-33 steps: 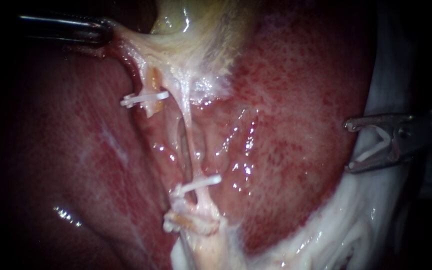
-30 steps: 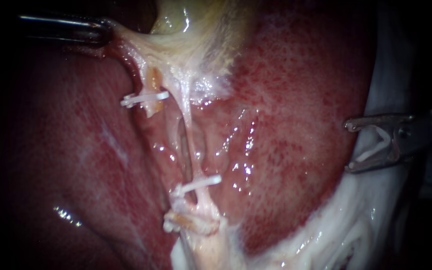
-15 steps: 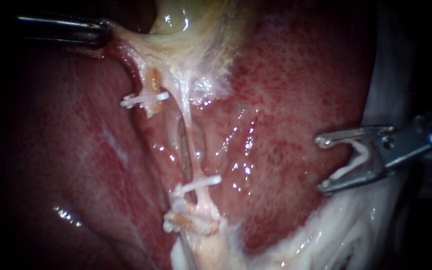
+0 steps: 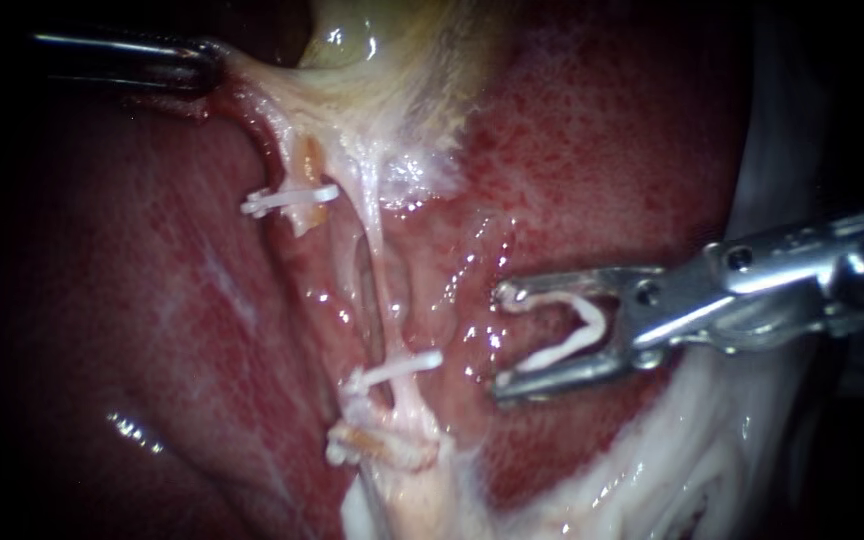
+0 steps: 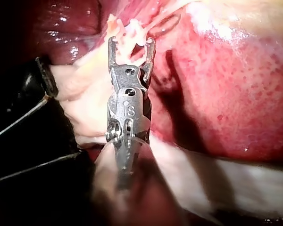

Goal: Clipping second clip right tube

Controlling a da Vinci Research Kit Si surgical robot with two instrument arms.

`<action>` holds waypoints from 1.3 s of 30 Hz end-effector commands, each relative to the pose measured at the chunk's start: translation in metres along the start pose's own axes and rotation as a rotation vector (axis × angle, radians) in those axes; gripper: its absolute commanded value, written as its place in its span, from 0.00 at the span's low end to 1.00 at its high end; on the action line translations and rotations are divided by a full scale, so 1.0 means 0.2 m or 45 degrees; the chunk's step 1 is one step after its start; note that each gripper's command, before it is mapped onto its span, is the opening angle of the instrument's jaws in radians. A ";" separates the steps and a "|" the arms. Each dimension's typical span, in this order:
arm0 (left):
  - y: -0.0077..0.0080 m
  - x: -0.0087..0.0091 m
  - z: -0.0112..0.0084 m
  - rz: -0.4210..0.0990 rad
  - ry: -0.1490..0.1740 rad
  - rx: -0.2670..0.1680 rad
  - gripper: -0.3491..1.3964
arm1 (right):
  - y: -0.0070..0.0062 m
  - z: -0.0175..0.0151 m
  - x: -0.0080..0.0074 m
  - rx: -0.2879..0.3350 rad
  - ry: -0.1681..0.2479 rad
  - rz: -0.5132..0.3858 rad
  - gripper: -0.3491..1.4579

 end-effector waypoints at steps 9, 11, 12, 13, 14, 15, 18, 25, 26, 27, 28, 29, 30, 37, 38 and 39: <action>0.001 0.000 -0.001 -0.001 0.000 0.006 0.00 | 0.022 0.015 -0.014 0.050 0.031 0.168 0.47; 0.001 0.000 -0.001 0.000 0.000 0.006 0.00 | 0.026 0.018 -0.016 0.050 0.042 0.173 0.47; 0.001 0.000 -0.001 0.000 0.000 0.006 0.00 | 0.028 0.019 -0.016 0.050 0.046 0.180 0.47; 0.001 0.000 0.000 0.000 0.000 0.006 0.00 | 0.030 0.020 -0.017 0.058 0.048 0.187 0.47; 0.001 0.000 -0.001 0.000 0.000 0.006 0.00 | 0.032 0.021 -0.017 0.069 0.053 0.199 0.47; 0.001 0.000 -0.001 0.000 0.000 0.006 0.00 | 0.033 0.022 -0.017 0.078 0.058 0.211 0.47; 0.001 0.000 -0.001 0.000 0.000 0.007 0.00 | 0.035 0.025 -0.017 0.129 0.084 0.245 0.47; 0.001 -0.001 0.000 0.000 0.000 0.007 0.00 | 0.035 0.034 -0.016 0.224 0.121 0.277 0.47; 0.002 -0.001 0.000 0.000 0.000 0.007 0.00 | 0.035 0.036 -0.016 0.233 0.124 0.276 0.47; 0.002 -0.001 0.000 0.000 0.000 0.007 0.00 | 0.035 0.037 -0.016 0.234 0.127 0.279 0.47; 0.002 -0.001 0.000 0.000 0.000 0.007 0.00 | 0.036 0.038 -0.016 0.240 0.128 0.275 0.47; 0.001 -0.001 0.000 0.000 0.000 0.007 0.00 | 0.036 0.040 -0.016 0.247 0.129 0.277 0.47; 0.002 -0.001 0.000 0.000 0.000 0.007 0.00 | 0.036 0.041 -0.016 0.253 0.134 0.274 0.47; 0.002 -0.001 0.000 0.000 0.000 0.008 0.00 | 0.032 0.045 -0.014 0.362 0.220 0.304 0.47; 0.002 -0.001 0.000 0.000 0.000 0.008 0.00 | 0.031 0.045 -0.013 0.392 0.235 0.320 0.47; 0.002 -0.001 0.000 0.000 0.000 0.008 0.00 | 0.030 0.045 -0.013 0.413 0.250 0.324 0.47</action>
